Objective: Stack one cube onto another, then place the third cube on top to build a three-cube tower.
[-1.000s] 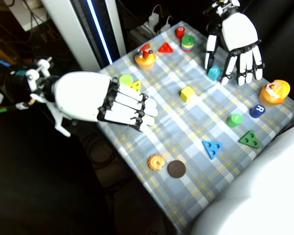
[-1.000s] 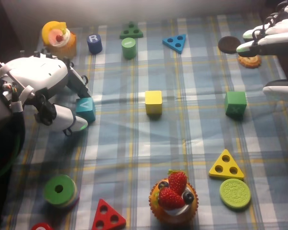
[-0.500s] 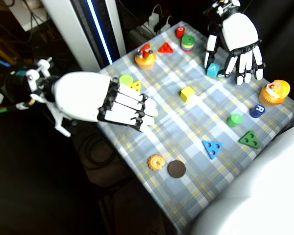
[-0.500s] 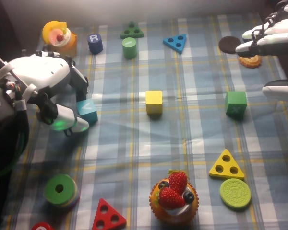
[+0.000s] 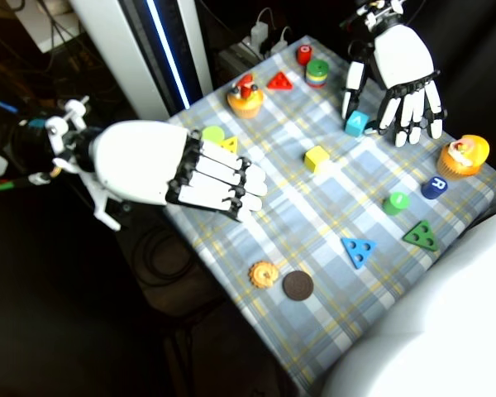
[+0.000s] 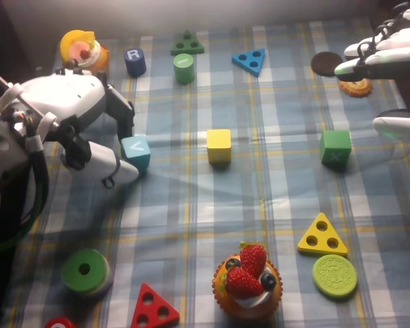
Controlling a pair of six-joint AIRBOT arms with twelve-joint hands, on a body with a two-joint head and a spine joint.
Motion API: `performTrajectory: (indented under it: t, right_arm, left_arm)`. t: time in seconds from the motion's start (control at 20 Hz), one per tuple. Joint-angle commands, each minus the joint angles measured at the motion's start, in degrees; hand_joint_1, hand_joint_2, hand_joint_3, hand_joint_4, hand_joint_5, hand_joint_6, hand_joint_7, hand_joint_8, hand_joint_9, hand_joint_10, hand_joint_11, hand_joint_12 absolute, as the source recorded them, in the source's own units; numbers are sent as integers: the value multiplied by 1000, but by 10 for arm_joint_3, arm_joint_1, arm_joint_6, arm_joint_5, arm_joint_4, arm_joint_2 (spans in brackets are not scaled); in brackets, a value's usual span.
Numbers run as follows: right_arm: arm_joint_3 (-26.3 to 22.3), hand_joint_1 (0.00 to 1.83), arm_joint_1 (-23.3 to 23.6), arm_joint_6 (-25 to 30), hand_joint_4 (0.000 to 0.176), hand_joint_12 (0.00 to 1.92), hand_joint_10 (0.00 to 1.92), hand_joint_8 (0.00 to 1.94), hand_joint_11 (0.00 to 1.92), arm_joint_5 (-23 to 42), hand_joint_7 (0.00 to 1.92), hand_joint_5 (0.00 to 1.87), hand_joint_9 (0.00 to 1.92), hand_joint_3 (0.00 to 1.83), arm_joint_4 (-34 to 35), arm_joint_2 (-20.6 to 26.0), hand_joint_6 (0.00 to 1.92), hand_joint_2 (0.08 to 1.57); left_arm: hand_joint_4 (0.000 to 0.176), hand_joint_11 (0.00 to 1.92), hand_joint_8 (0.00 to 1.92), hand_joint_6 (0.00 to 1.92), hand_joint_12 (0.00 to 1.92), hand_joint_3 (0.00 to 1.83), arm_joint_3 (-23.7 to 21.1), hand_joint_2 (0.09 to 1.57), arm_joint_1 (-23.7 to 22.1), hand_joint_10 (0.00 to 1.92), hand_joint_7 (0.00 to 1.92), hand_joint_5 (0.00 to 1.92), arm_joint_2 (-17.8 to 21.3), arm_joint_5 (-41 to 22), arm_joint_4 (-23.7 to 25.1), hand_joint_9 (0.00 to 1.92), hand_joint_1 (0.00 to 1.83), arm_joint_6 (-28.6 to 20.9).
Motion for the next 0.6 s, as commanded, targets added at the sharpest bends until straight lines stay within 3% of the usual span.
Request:
performTrajectory:
  t: [0.0,0.05,0.35,0.55]
  right_arm:
    - [1,462,6,2,0,882,1,0,167,66,501,540,499,4,17,-2,1,1317]
    - [2,432,6,2,0,886,2,0,172,66,500,539,502,4,17,-3,0,1320]
    - [7,363,6,2,0,965,1,0,128,66,487,530,490,0,17,-9,0,1325]
    - [10,324,6,2,0,928,4,3,166,66,500,535,504,0,16,-12,2,1325]
  left_arm:
    - [176,45,5,915,221,0,-2,1095,-12,1,640,1013,-3,-53,33,436,1029,-9]
    - [176,70,6,837,238,0,-2,1075,-18,5,665,1061,-4,-55,47,459,1045,-21]
    - [176,61,0,781,257,0,10,1059,-66,3,643,1094,-41,-57,109,442,1055,-78]
    - [176,52,1,892,308,0,27,1088,-80,0,598,1028,-71,-57,127,426,1033,-117]
